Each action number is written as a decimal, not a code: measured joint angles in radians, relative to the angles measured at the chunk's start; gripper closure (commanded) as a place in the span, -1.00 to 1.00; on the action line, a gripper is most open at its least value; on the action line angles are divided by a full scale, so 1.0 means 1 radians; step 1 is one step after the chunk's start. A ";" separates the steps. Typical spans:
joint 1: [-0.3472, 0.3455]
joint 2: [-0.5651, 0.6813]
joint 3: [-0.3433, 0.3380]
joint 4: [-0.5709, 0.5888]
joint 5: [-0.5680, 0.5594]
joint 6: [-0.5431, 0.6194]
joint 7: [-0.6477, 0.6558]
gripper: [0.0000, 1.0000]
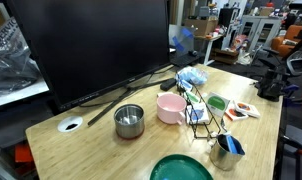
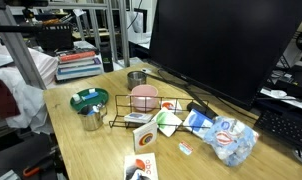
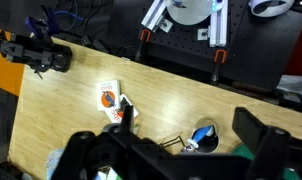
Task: Remove the fork from the green plate and place it inside the pink mug
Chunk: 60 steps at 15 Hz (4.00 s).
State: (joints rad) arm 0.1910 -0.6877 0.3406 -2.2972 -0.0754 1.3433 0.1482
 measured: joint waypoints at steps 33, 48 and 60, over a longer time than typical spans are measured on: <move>0.143 0.526 -0.090 0.063 0.158 0.693 -0.461 -1.00; 0.145 0.727 -0.076 0.093 0.192 0.822 -0.505 -1.00; 0.147 0.934 -0.048 0.098 0.182 1.030 -0.305 -1.00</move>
State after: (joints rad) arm 0.3379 0.2466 0.2923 -2.1991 0.1064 2.3730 -0.1564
